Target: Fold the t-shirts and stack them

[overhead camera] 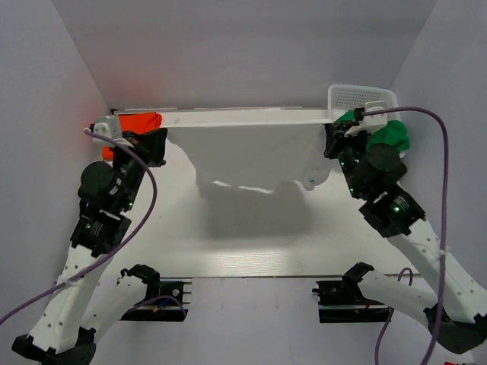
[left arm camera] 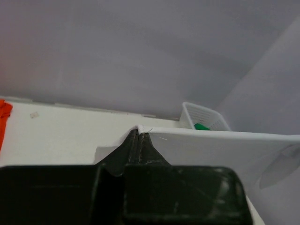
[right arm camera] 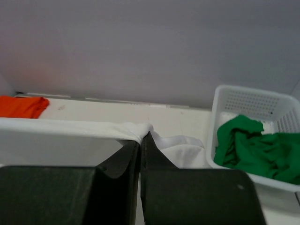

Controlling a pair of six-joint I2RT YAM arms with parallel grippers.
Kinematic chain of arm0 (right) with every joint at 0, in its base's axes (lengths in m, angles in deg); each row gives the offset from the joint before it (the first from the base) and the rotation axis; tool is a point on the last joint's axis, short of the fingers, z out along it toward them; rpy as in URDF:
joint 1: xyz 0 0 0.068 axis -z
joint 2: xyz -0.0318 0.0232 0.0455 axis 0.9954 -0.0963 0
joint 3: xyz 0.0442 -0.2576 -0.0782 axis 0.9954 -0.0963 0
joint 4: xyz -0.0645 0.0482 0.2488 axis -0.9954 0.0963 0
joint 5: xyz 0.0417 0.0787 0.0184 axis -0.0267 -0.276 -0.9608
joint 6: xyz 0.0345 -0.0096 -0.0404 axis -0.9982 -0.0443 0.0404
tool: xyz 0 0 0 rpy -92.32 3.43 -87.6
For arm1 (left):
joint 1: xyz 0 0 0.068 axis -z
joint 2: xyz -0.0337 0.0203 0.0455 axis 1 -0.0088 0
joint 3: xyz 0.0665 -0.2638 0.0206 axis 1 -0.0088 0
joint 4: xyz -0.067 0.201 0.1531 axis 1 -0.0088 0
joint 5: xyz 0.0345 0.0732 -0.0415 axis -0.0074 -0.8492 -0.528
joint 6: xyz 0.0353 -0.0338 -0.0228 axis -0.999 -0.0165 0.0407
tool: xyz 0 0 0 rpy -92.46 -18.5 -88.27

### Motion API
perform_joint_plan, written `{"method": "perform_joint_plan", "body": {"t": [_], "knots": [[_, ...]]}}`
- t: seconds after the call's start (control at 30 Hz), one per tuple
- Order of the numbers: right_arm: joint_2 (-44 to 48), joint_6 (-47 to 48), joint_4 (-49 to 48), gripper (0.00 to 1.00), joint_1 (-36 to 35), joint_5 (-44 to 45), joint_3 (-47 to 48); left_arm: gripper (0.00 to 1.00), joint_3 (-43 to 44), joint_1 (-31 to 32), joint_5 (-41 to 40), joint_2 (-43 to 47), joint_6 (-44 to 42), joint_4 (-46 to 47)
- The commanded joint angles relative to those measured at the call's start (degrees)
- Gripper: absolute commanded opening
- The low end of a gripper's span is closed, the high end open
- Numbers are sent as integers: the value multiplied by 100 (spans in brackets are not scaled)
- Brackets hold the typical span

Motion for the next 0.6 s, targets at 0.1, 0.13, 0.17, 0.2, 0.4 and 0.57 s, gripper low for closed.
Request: {"method": "perform_joint_plan", "body": {"t": [0.1,0.13,0.17,0.2,0.4,0.57], "knots": [[485,938,495,0,27,-1082,1327,0,817,-68,401,656,-380,-228],[581,1016,688,0,36,-1338,1539,0,983,-121,454,787,-380,-229],[582,1078,768,0,27,-1444,1767,0,1063,-121,542,850,-380,-229],[643,1070,917,0,27,-1794,1891,0,1186,-121,604,911,-380,-229],[828,1263,1278,0,27,-2438,2682,0,1704,-121,1035,1140,-441,-281],[627,1360,1008,0,27,-2194,2535,0,1837,-121,676,816,-503,-334]]}}
